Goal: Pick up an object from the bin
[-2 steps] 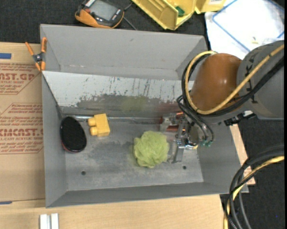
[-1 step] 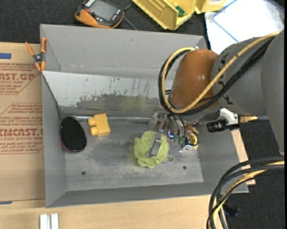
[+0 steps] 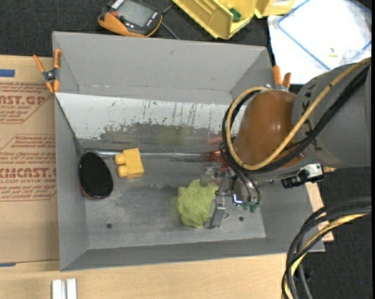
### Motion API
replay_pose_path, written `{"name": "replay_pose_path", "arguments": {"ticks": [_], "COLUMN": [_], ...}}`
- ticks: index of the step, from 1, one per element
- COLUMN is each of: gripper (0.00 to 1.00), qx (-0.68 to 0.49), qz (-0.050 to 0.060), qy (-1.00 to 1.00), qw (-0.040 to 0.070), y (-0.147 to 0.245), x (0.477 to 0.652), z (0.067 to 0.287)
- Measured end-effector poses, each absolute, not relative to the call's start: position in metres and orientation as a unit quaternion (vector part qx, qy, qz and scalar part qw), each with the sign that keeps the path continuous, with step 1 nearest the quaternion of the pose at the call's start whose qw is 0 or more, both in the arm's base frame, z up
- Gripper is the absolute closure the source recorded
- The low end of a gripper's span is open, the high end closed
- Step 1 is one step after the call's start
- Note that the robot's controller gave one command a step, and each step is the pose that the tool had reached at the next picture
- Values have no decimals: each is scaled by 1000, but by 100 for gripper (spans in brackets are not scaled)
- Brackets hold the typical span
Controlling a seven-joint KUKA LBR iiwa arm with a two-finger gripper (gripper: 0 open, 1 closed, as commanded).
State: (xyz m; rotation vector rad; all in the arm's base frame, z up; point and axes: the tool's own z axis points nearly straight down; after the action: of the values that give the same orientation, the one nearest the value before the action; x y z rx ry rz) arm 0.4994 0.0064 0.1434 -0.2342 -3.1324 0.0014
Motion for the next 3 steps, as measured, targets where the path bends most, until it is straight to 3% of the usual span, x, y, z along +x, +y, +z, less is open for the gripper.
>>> {"name": "replay_pose_path", "arguments": {"ticks": [1, 2, 3], "gripper": [0, 0, 100], "qx": [-53, -58, -34], "qz": [-1, -1, -1], "qy": [-999, -998, -999], "qw": [-3, -5, -4], "y": [-4, -4, -38], "x": [527, 524, 512], "z": [129, 127, 98]}}
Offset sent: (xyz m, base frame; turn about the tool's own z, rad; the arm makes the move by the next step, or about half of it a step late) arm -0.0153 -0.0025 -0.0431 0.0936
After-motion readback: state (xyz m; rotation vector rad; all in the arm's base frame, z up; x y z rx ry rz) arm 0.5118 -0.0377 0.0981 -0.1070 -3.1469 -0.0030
